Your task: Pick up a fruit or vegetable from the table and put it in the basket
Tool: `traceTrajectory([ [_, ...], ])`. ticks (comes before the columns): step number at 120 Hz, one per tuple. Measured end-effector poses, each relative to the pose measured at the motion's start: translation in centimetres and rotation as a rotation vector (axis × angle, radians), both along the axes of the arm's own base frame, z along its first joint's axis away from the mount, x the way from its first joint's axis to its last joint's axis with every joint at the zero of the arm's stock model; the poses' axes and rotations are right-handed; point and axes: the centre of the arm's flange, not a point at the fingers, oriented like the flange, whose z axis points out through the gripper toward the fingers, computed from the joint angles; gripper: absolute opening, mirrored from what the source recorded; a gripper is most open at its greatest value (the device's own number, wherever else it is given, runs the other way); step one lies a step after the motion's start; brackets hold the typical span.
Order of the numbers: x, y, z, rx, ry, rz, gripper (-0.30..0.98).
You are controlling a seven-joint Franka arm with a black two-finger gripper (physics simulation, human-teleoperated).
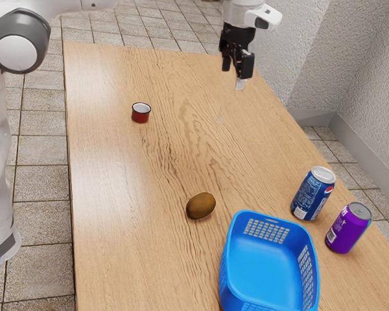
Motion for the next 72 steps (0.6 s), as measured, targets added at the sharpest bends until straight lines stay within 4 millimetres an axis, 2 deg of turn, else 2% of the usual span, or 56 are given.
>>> traceTrajectory([
  [23, -0.4, 3.8, 0.4, -0.001, -0.004, 0.085, 0.69],
  [25, -0.7, 4.1, 1.4, 0.000, -0.022, 0.092, 0.69],
  [30, -1.9, 4.7, 5.4, 0.007, -0.095, 0.108, 0.69],
  [34, -2.8, 5.1, 7.5, 0.009, -0.130, 0.120, 0.69],
  [48, -5.0, 6.2, 10.9, 0.005, -0.181, 0.152, 0.69],
  [60, -5.3, 7.4, 11.3, 0.018, -0.187, 0.183, 0.69],
  [72, -3.2, 8.1, 9.0, 0.027, -0.152, 0.190, 0.69],
])
